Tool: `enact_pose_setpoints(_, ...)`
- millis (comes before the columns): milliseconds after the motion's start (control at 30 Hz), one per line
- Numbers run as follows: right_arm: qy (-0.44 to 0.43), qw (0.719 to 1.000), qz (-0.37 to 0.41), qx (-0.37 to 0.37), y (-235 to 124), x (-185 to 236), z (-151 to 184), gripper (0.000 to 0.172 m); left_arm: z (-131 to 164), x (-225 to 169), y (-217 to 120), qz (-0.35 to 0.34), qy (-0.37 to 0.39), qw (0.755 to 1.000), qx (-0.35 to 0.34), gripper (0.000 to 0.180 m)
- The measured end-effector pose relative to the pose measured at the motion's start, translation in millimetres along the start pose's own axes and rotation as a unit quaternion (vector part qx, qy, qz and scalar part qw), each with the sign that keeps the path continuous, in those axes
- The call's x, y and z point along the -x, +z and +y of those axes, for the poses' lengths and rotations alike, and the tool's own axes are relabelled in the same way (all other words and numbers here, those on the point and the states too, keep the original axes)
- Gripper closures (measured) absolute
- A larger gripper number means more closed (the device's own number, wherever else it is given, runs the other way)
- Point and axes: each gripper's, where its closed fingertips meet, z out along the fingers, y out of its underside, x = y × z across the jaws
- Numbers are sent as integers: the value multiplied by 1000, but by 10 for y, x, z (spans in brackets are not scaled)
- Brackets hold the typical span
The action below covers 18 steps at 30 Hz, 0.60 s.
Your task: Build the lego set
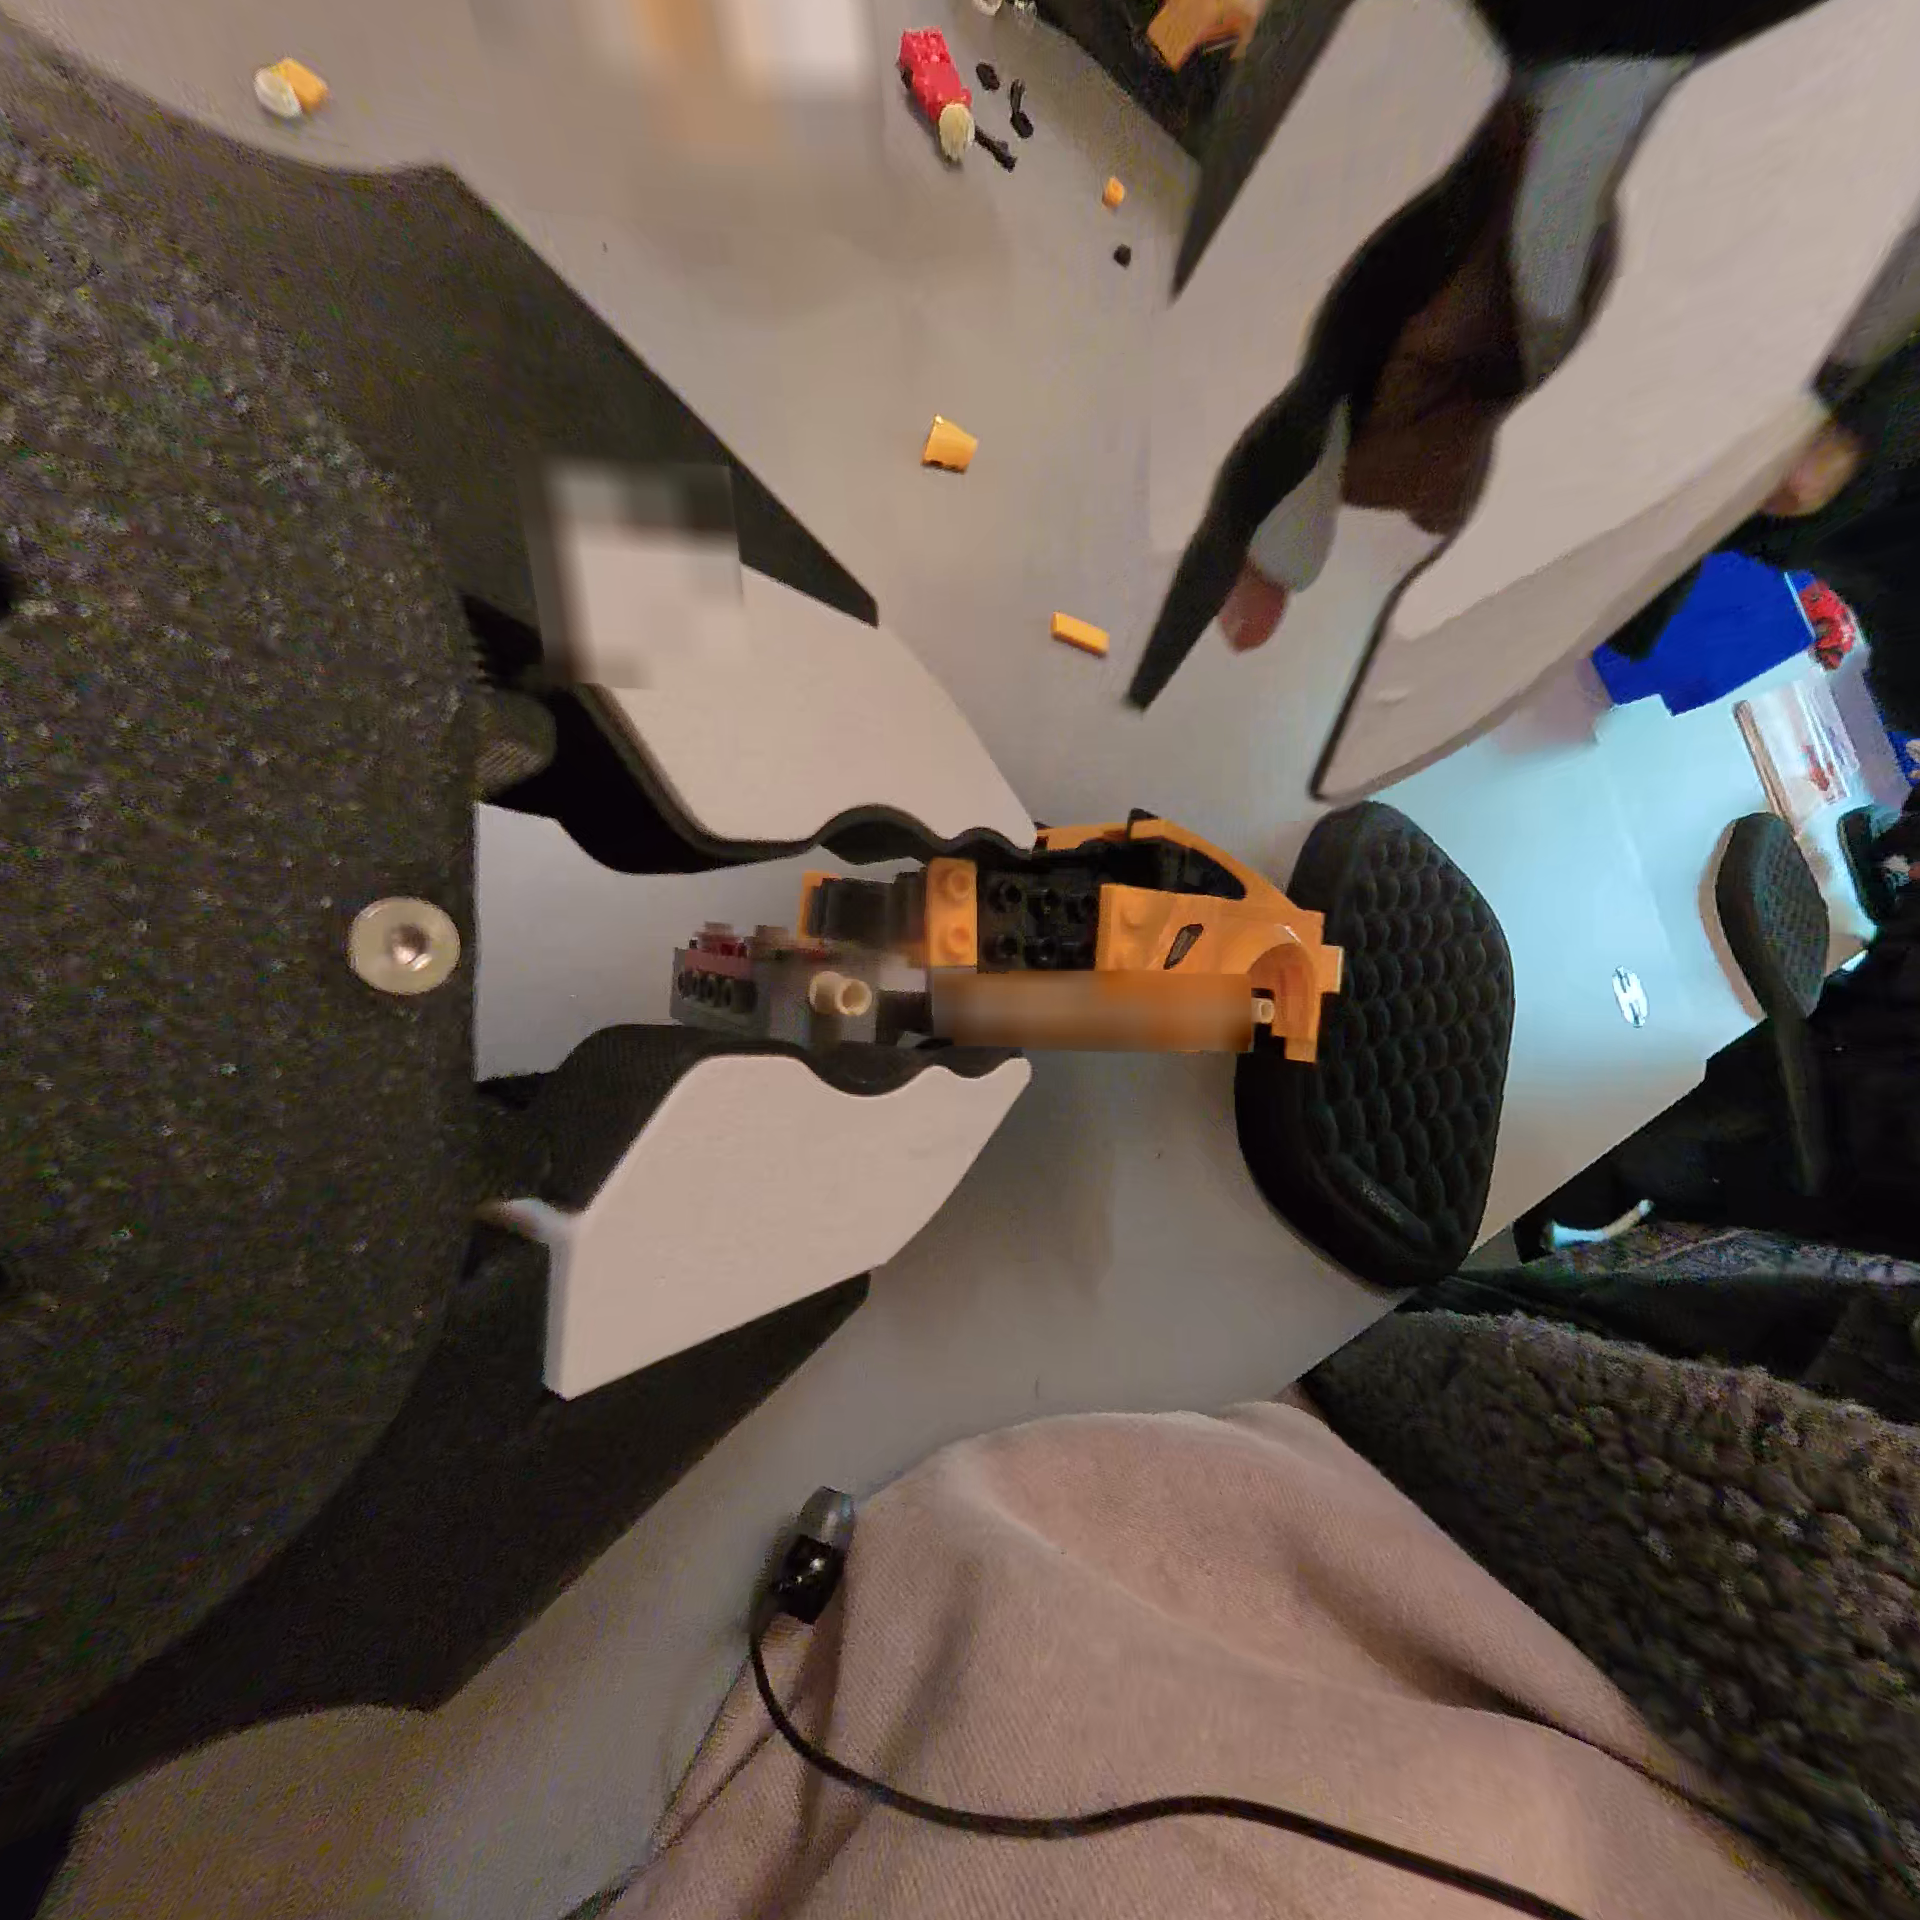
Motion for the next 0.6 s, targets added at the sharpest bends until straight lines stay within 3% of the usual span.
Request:
enact_pose_setpoints(133,-32,994,70,-76,-136,3,-50,147,-25,30,-20,14,-50,998,-26,149)
enact_pose_setpoints(267,-88,971,171,-144,-260,7,-49,147,-71,89,-49,41,-145,987,-63,149)
enact_pose_setpoints(600,-155,932,300,-131,-41,48,326,131,46,147,60,105,-357,926,-57,149)
